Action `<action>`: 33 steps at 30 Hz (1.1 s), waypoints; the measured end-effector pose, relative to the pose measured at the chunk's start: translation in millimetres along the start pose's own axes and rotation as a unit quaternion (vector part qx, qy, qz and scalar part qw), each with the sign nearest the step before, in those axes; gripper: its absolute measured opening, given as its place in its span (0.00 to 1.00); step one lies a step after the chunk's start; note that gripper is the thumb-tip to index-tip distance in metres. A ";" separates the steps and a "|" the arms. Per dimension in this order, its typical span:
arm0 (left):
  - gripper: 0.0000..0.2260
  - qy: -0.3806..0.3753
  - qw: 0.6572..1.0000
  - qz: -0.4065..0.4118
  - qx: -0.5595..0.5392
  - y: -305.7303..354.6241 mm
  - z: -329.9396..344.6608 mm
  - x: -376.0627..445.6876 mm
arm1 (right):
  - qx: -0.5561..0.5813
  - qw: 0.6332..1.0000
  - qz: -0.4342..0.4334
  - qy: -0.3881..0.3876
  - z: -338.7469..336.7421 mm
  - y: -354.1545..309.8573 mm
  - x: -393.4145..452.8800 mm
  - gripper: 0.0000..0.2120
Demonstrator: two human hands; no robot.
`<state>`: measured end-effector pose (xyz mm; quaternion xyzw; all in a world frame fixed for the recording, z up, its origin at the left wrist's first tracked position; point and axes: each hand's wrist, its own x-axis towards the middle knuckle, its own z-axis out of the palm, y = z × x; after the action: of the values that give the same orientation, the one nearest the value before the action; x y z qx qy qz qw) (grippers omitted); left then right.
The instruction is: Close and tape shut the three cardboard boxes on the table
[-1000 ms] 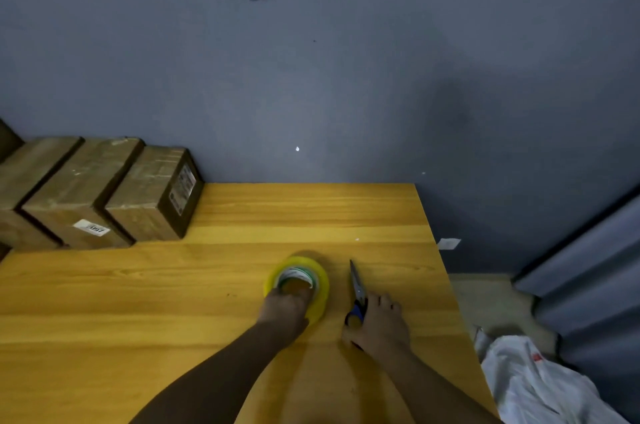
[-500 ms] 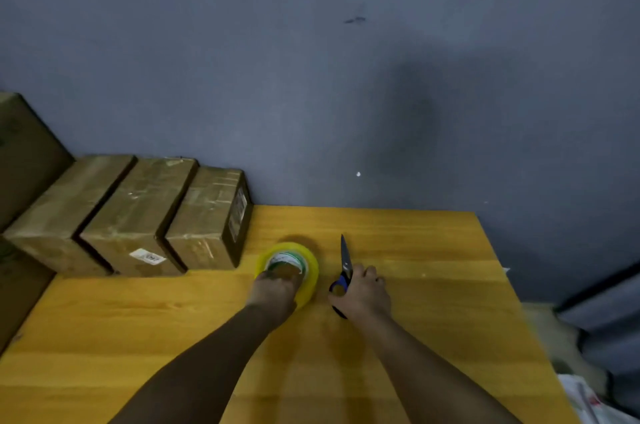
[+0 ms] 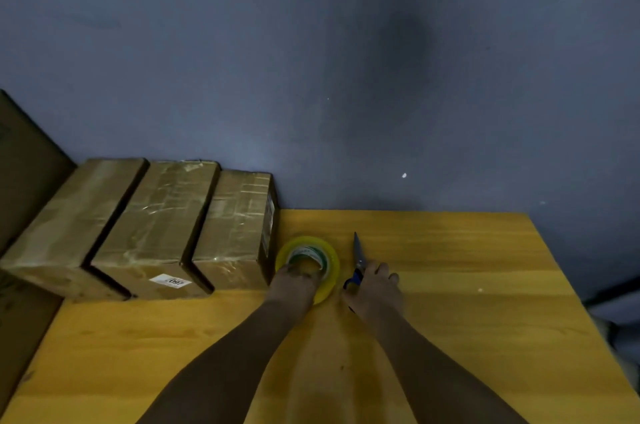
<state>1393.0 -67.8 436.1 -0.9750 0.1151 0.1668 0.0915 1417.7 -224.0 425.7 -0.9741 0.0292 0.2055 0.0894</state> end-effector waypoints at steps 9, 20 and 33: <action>0.22 -0.004 1.000 -0.012 -0.020 -5.2 9.3 14.5 | -0.042 0.999 -0.004 0.006 10.4 -6.3 14.2 0.30; 0.22 -0.039 0.998 -0.026 -0.031 0.8 13.6 15.7 | -0.168 0.985 -0.024 -0.010 13.5 -2.5 10.3 0.35; 0.20 0.027 0.996 -0.035 -0.081 3.9 -41.8 -18.1 | -0.154 0.988 -0.028 0.010 -30.9 23.6 -26.5 0.30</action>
<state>1388.1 -77.1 480.6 -0.9868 0.0694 0.1454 0.0152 1403.5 -252.4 460.3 -0.9786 -0.0297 0.1954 -0.0565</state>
